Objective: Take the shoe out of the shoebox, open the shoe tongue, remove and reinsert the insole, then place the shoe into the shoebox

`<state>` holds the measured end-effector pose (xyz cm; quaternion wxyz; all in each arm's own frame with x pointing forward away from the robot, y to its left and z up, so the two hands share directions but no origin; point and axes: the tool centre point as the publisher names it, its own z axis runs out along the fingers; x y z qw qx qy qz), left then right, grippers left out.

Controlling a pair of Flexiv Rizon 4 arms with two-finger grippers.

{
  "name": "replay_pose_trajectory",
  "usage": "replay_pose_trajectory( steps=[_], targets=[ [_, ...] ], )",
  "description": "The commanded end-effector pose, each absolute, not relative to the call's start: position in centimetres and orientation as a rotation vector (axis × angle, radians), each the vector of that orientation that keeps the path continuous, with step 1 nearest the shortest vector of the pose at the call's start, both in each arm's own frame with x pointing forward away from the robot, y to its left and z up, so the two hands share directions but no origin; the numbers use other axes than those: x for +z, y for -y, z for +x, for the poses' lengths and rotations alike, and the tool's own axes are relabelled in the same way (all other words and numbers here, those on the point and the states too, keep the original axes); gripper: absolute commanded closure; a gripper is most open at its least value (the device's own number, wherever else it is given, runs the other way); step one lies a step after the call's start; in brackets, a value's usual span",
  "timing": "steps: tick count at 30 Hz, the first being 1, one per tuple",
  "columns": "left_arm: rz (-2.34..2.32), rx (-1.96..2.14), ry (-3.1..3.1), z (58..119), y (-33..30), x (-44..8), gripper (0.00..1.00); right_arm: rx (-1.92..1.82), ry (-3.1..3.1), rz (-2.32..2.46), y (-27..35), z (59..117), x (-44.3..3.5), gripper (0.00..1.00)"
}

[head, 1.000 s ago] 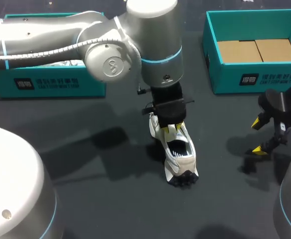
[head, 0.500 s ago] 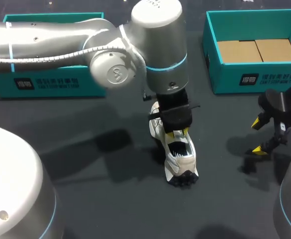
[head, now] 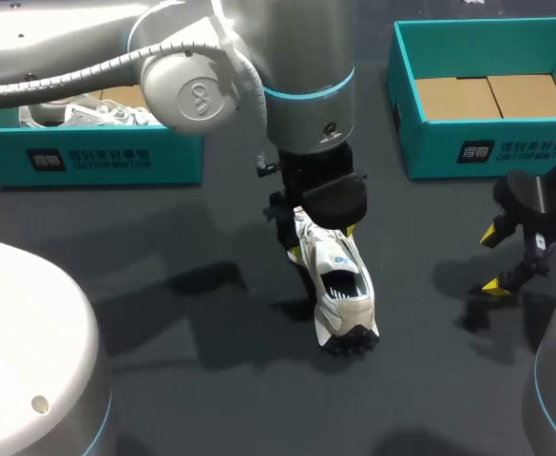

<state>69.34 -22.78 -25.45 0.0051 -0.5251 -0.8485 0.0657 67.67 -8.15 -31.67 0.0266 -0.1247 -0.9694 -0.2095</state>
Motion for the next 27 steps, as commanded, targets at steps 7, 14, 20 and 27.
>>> replay_pose_trajectory(
  steps=[7, 14, 20, 27],
  targets=[
    [-1.642, 0.175, 2.643, 69.5, 23.5, -25.0, 0.00, -0.647, 2.998, -0.386, 8.2, 67.5, -31.6, 0.00],
    [-0.991, -0.110, 2.907, 66.7, 22.9, -25.3, 0.00, -0.647, 2.998, -0.386, 8.2, 67.5, -31.6, 0.00],
    [-0.708, -0.215, 3.021, 66.4, 22.8, -24.8, 0.00, -0.647, 2.998, -0.386, 8.2, 67.5, -31.6, 0.00],
    [-0.689, -0.197, 3.020, 66.1, 22.8, -25.0, 0.00, -0.647, 2.998, -0.386, 8.2, 67.5, -31.6, 0.00]
  ],
)
